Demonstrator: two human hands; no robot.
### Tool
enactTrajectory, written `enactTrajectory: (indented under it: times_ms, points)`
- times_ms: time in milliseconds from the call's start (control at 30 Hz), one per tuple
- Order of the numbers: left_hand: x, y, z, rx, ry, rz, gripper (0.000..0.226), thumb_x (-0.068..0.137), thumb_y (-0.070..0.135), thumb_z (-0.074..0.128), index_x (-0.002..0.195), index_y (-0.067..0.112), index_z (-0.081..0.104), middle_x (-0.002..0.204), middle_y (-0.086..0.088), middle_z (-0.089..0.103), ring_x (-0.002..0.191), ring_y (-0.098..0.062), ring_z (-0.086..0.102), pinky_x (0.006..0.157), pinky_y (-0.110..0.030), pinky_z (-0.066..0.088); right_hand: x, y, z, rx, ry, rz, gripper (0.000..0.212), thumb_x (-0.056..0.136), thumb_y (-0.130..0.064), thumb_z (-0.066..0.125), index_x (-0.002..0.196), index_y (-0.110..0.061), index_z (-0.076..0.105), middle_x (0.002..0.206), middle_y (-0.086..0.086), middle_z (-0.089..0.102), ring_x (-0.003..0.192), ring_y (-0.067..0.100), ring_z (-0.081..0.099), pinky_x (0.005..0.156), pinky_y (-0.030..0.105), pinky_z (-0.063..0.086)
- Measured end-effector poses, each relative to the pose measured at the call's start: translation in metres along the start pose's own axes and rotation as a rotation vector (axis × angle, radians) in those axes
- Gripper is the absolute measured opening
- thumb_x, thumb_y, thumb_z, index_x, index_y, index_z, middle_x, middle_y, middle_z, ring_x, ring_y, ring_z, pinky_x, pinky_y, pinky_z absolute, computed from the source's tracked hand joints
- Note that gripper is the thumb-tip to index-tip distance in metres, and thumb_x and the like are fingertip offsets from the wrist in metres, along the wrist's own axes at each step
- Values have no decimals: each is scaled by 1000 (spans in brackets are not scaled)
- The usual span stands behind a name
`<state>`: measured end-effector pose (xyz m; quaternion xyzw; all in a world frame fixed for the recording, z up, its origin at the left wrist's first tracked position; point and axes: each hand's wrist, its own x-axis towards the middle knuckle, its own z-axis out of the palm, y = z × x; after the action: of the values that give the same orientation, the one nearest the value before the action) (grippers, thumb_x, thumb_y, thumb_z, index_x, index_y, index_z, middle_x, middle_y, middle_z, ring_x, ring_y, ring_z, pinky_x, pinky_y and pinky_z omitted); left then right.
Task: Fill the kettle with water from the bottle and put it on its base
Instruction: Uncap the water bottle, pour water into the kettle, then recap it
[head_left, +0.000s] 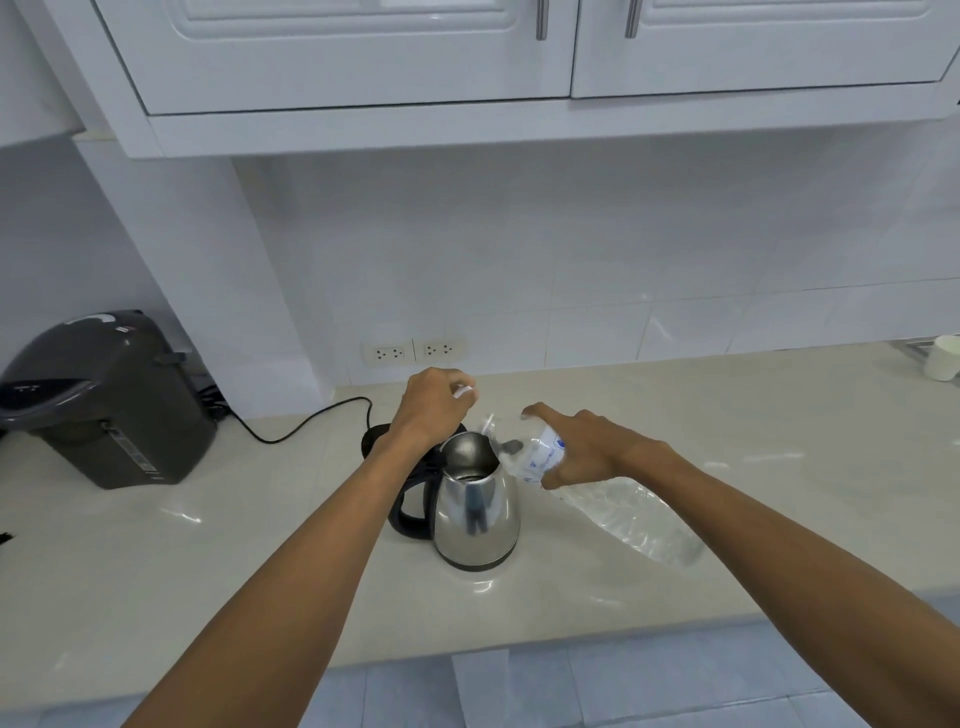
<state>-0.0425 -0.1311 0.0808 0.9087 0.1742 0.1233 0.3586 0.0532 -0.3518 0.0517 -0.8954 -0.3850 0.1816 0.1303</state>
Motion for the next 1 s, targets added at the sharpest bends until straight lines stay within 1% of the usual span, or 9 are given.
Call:
enactTrajectory:
  times_ms: [100, 200, 267, 333, 467, 567, 733, 900, 1000]
  points:
    - [-1, 8, 1, -44, -36, 20, 26, 100, 26, 65, 122, 16, 75, 108, 8, 68, 101, -9, 61, 91, -22, 44, -6, 3, -1, 76, 77, -5, 89, 71, -40, 80, 144, -46, 28, 79, -2, 58, 72, 23, 59, 60, 30, 47]
    - [3, 14, 7, -134, -68, 51, 28, 95, 35, 71, 120, 25, 75, 107, 6, 73, 91, -15, 72, 93, -39, 58, -14, 6, 1, 167, 171, -29, 90, 71, -39, 80, 144, -44, 29, 84, -6, 61, 75, 22, 62, 63, 30, 50]
    - [3, 22, 12, -181, -81, 78, 29, 92, 38, 73, 119, 27, 76, 104, 5, 74, 87, -12, 73, 91, -42, 60, -20, 8, 4, 211, 234, -31, 88, 72, -38, 80, 143, -44, 29, 86, -5, 65, 75, 22, 64, 66, 34, 55]
    - [4, 31, 16, -214, -77, 115, 29, 91, 39, 75, 117, 26, 77, 102, 7, 76, 88, -9, 73, 91, -40, 60, -25, 11, 8, 249, 296, -30, 86, 72, -37, 80, 142, -43, 30, 89, -4, 68, 75, 23, 66, 68, 38, 57]
    - [8, 46, 24, -230, -86, 172, 30, 89, 39, 78, 115, 24, 79, 103, 8, 77, 88, -4, 73, 88, -32, 60, -31, 18, 16, 309, 399, -12, 88, 74, -35, 80, 146, -40, 29, 88, -8, 66, 74, 18, 65, 68, 30, 54]
    - [11, 57, 32, -210, -70, 231, 29, 89, 38, 78, 113, 22, 79, 105, 9, 76, 90, -7, 73, 87, -24, 57, -33, 25, 23, 352, 471, 18, 89, 73, -37, 79, 146, -44, 28, 89, -7, 68, 76, 18, 66, 72, 34, 56]
    - [16, 74, 51, -182, -36, 271, 22, 87, 37, 81, 104, 22, 81, 95, 8, 73, 83, -4, 67, 75, -13, 47, -32, 37, 37, 426, 579, 44, 86, 72, -35, 79, 142, -45, 30, 91, -15, 64, 76, 13, 65, 70, 30, 55]
    - [21, 88, 82, -136, -45, 313, 24, 92, 35, 76, 112, 23, 79, 103, 1, 63, 83, -1, 62, 80, -14, 47, -24, 54, 53, 560, 647, 81, 91, 73, -31, 83, 145, -43, 29, 105, -9, 70, 84, 13, 69, 76, 30, 59]
    - [29, 94, 102, -130, -100, 311, 27, 97, 29, 71, 122, 22, 77, 110, -1, 58, 91, -9, 65, 88, -20, 50, -15, 70, 59, 633, 661, 86, 90, 73, -28, 84, 144, -43, 31, 107, -9, 71, 89, 15, 71, 79, 36, 61]
